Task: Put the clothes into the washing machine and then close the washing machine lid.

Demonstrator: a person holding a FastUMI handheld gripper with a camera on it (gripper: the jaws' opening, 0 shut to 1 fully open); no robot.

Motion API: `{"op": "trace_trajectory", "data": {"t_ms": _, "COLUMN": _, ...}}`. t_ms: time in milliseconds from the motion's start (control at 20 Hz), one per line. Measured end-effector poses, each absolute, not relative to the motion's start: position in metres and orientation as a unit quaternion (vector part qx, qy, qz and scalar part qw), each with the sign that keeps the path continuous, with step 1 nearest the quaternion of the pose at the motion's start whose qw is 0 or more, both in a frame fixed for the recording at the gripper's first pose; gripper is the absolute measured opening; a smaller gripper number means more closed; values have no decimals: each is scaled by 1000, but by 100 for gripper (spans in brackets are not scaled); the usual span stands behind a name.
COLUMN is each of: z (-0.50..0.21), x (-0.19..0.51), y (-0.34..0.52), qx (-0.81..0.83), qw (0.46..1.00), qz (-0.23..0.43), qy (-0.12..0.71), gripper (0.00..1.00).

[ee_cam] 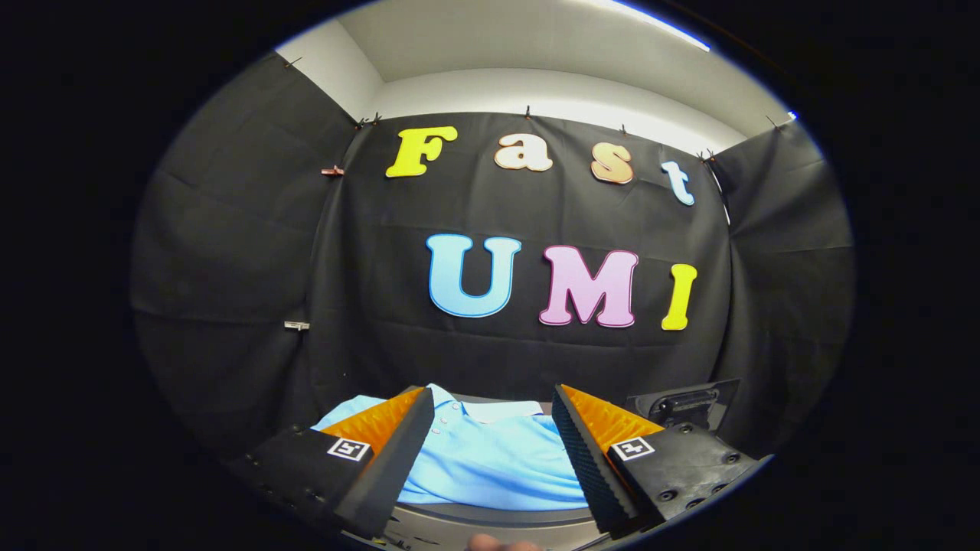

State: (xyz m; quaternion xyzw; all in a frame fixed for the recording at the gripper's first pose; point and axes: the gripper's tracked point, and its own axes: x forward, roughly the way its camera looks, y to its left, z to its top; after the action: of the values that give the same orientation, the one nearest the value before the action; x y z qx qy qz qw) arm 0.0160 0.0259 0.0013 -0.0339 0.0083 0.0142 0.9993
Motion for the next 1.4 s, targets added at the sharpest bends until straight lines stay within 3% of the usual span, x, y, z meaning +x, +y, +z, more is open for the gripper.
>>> {"op": "trace_trajectory", "data": {"t_ms": 500, "z": 1, "x": 41, "y": 29, "qx": -39, "qw": 998, "qz": 24, "qy": 35, "gripper": 98}}
{"op": "trace_trajectory", "data": {"t_ms": 950, "z": -19, "x": 79, "y": 27, "qx": -34, "qw": 993, "qz": 29, "qy": 108, "gripper": 98}}
{"op": "trace_trajectory", "data": {"t_ms": 1400, "z": -103, "x": 96, "y": 47, "qx": 13, "qw": 949, "qz": 46, "qy": 313, "gripper": 99}}
